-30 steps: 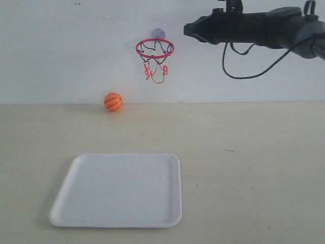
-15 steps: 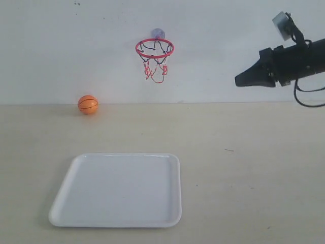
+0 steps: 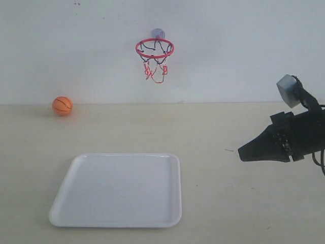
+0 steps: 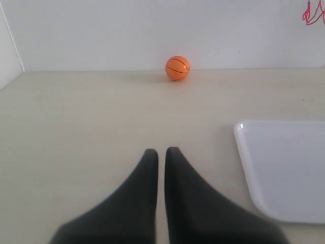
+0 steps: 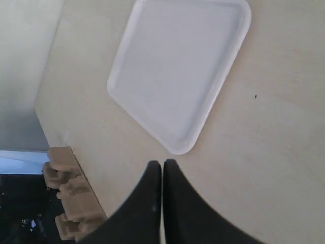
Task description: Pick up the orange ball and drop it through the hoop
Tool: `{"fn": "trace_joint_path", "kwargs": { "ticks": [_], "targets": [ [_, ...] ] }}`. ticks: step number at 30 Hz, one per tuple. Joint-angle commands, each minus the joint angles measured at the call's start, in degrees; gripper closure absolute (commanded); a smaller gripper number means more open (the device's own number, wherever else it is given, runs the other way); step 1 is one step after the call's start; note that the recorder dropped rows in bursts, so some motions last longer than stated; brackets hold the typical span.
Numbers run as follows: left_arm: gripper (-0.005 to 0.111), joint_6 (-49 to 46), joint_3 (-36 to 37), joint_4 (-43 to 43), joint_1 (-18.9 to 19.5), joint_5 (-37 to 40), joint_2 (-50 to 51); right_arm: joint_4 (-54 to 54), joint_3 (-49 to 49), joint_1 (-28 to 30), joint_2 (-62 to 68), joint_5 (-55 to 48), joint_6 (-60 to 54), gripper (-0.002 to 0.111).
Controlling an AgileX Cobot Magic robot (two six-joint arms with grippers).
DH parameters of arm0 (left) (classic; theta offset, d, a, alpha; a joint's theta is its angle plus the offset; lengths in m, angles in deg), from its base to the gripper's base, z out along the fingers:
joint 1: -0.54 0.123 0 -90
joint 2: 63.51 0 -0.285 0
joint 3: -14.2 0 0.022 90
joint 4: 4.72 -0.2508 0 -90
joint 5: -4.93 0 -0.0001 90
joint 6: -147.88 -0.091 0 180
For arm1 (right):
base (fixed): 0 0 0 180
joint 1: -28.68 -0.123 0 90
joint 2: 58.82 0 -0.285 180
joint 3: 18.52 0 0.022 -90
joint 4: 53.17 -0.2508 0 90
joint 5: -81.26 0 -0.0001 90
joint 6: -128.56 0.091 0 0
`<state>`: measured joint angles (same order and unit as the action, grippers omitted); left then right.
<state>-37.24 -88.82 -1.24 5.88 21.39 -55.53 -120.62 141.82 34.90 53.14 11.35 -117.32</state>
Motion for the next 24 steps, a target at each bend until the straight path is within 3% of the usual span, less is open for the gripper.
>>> {"fn": "trace_joint_path", "kwargs": {
  "ticks": [1, 11, 14, 17, 24],
  "targets": [
    [0.103, -0.1, 0.2, 0.4, 0.2, 0.0, -0.2, -0.2, -0.3, 0.1, -0.7, 0.0, -0.9, 0.109],
    [0.103, -0.1, 0.2, 0.4, 0.2, 0.0, -0.2, -0.4, -0.3, -0.2, -4.2, 0.6, 1.1, 0.109],
    [0.103, -0.1, 0.2, 0.4, 0.2, 0.0, -0.2, -0.4, -0.3, -3.5, -17.9, 13.7, 2.1, 0.109],
    [0.103, -0.1, 0.2, 0.4, 0.2, 0.0, -0.2, -0.4, -3.1, -9.1, -33.7, 33.2, 2.1, 0.109],
    [0.103, -0.1, 0.2, 0.4, 0.2, 0.0, -0.2, -0.4, -14.6, -10.7, -56.3, 52.7, 2.1, 0.109]
  ]
}}
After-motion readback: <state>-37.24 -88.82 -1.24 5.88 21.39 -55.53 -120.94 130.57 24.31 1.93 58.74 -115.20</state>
